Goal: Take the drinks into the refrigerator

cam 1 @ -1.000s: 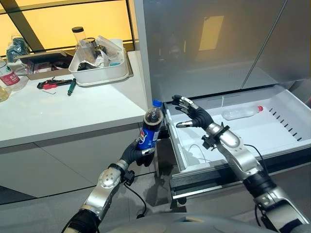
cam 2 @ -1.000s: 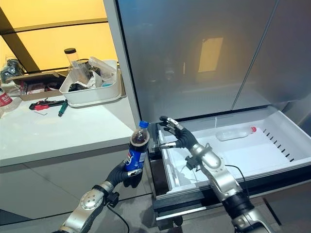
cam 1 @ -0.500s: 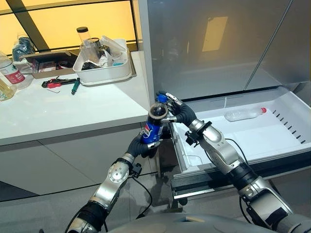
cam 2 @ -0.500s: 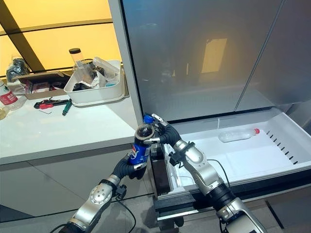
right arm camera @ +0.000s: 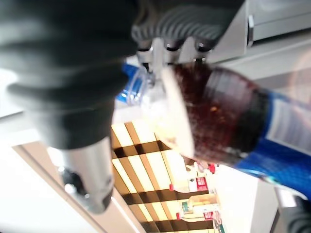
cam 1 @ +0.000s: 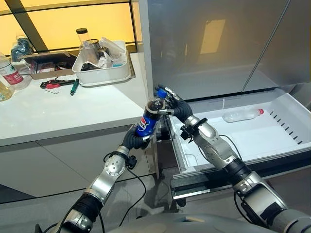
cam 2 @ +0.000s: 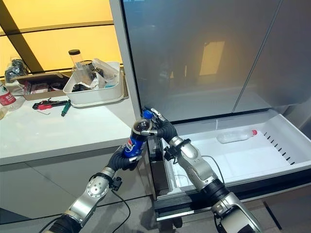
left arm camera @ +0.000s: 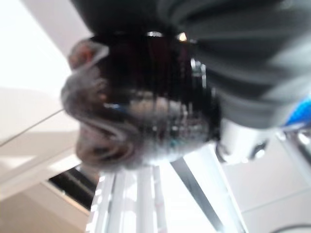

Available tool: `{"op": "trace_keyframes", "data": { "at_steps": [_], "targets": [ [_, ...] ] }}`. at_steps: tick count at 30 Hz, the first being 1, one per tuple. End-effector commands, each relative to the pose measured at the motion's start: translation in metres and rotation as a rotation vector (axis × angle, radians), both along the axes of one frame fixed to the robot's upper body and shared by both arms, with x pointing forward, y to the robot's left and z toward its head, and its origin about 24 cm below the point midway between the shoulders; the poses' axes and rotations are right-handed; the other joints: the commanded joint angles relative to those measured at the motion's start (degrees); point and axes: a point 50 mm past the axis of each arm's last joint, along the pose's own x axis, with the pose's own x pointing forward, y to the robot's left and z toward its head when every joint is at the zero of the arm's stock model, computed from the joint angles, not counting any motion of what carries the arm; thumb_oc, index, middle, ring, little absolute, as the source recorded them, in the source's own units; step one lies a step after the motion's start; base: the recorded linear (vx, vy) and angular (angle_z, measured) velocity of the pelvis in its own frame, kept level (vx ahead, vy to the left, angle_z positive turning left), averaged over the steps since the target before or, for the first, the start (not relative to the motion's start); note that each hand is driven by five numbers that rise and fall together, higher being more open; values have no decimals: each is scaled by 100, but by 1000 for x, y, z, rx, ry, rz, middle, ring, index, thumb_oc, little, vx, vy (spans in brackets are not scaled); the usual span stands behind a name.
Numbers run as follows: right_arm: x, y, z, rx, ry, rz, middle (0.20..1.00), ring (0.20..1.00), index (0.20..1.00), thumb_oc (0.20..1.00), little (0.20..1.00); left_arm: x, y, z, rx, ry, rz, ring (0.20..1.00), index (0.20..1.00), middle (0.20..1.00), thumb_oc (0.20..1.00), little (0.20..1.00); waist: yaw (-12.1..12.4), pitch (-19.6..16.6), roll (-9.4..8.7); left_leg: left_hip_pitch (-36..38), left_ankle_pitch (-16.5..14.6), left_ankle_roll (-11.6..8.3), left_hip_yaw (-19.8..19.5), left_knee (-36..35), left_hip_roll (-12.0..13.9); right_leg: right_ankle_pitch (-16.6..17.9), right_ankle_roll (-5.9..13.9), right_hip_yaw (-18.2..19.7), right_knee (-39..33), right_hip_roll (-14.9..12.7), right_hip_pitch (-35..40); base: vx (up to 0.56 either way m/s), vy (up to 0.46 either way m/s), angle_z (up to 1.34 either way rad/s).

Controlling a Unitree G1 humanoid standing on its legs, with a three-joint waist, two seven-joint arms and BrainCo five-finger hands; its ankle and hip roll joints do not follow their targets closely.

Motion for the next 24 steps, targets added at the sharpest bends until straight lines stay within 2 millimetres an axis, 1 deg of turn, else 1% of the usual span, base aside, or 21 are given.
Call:
{"op": "trace_keyframes", "data": {
  "at_steps": [1, 2, 3, 4, 6, 8, 11, 14, 15, 19, 21, 22, 23, 24],
  "targets": [
    [-2, 55, 37, 34, -110, 220, 1000, 1000, 1000, 1000, 1000, 42, -42, 111, -71, -516, -193, 200, 200, 200, 200, 200, 134, -31, -86, 478, -958, 381, 132, 15, -311, 210, 115, -107, 63, -48, -299, 0, 0, 0],
    [-2, 55, 37, 34, -110, 220, 1000, 1000, 1000, 1000, 1000, 42, -42, 111, -71, -516, -193, 200, 200, 200, 200, 200, 134, -31, -86, 478, -958, 381, 132, 15, -311, 210, 115, -107, 63, -48, -298, 0, 0, 0],
    [-3, 58, 43, 19, -142, 242, 1000, 1000, 1000, 1000, 1000, 41, -43, 111, -97, -502, -199, 200, 200, 200, 200, 200, 135, -32, -85, 477, -957, 381, 123, 15, -315, 209, 113, -104, 68, -45, -307, 0, 0, 0],
    [-3, 58, 43, 19, -142, 242, 1000, 1000, 1000, 1000, 1000, 41, -43, 111, -97, -502, -199, 200, 200, 200, 200, 200, 134, -31, -84, 477, -957, 381, 122, 15, -314, 209, 113, -105, 68, -45, -308, 0, 0, 0],
    [1, 58, 50, -29, -182, 241, 1000, 1000, 1000, 1000, 1000, 41, -44, 113, -110, -488, -224, 200, 200, 200, 200, 200, 135, -25, -74, 468, -954, 385, 116, 15, -324, 215, 116, -106, 72, -49, -314, 0, 0, 0],
    [5, 54, 63, -71, -251, 235, 1000, 1000, 1000, 1000, 1000, 40, -42, 116, -122, -481, -243, 200, 200, 200, 200, 200, 140, -12, -63, 469, -955, 390, 121, 15, -322, 222, 118, -107, 73, -51, -317, 0, 0, 0],
    [7, 42, 80, -98, -339, 219, 1000, 1000, 1000, 1000, 1000, 37, -35, 117, -146, -466, -247, 200, 200, 200, 200, 200, 137, -20, -56, 464, -953, 390, 118, 15, -324, 227, 126, -109, 68, -60, -320, 0, 0, 0],
    [13, 22, 88, -148, -386, 183, 1000, 1000, 1000, 1000, 1000, 35, -27, 113, -155, -449, -236, 200, 200, 200, 200, 200, 148, -23, -55, 457, -946, 387, 100, 15, -321, 227, 131, -120, 62, -70, -311, 0, 0, 0],
    [14, 18, 89, -152, -385, 172, 1000, 1000, 1000, 1000, 1000, 35, -26, 114, -156, -449, -234, 200, 200, 200, 200, 200, 154, -24, -51, 456, -946, 386, 97, 15, -321, 227, 132, -125, 61, -70, -310, 0, 0, 0],
    [27, -13, 84, -134, -345, 66, 1000, 1000, 1000, 1000, 1000, 32, -17, 114, -199, -443, -213, 200, 200, 200, 200, 200, 183, -28, -56, 452, -941, 382, 74, 15, -328, 234, 137, -154, 55, -75, -309, 0, 0, 2],
    [32, -29, 75, -98, -286, 12, 1000, 1000, 1000, 1000, 1000, 32, -12, 112, -247, -429, -188, 200, 200, 200, 200, 200, 204, -29, -61, 445, -939, 380, 64, 15, -330, 231, 139, -168, 52, -74, -303, 0, 0, 3],
    [32, -29, 75, -98, -286, 12, 1000, 1000, 1000, 1000, 1000, 32, -12, 112, -247, -429, -188, 200, 200, 200, 200, 200, 204, -29, -61, 445, -939, 380, 64, 15, -330, 231, 139, -168, 52, -74, -303, 5, -1, 3],
    [33, -40, 69, -100, -257, 12, 1000, 1000, 1000, 1000, 1000, 31, -9, 110, -279, -411, -187, 200, 200, 200, 200, 200, 217, -27, -61, 445, -937, 378, 50, 15, -330, 225, 139, -186, 57, -77, -299, 0, 0, 0],
    [34, -44, 64, -104, -235, 10, 1000, 1000, 1000, 1000, 1000, 30, -9, 110, -294, -406, -197, 200, 200, 200, 200, 200, 224, -32, -64, 447, -938, 378, 47, 15, -332, 223, 141, -195, 58, -79, -295, 0, 0, 0]
  ]
}}
